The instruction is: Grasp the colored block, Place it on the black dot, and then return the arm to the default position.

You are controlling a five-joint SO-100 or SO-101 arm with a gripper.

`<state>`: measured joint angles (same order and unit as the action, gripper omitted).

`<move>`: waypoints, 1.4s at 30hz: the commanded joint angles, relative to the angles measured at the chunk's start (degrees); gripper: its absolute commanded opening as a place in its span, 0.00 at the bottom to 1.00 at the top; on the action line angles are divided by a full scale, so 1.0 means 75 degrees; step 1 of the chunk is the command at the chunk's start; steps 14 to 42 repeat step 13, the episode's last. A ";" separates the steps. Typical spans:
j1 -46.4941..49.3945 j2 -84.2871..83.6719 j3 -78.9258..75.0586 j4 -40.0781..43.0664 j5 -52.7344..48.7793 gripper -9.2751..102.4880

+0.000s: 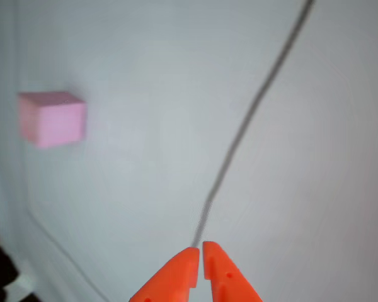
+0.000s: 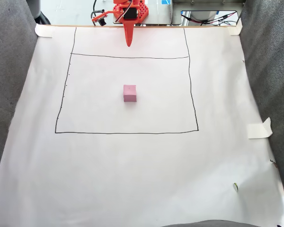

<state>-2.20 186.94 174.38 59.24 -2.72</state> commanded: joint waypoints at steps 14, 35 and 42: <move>-0.0082 0.0047 -0.0352 0.0340 0.0094 0.08; -0.0082 0.0047 -0.0352 0.0340 0.0094 0.08; -0.0082 0.0047 -0.0352 0.0340 0.0094 0.08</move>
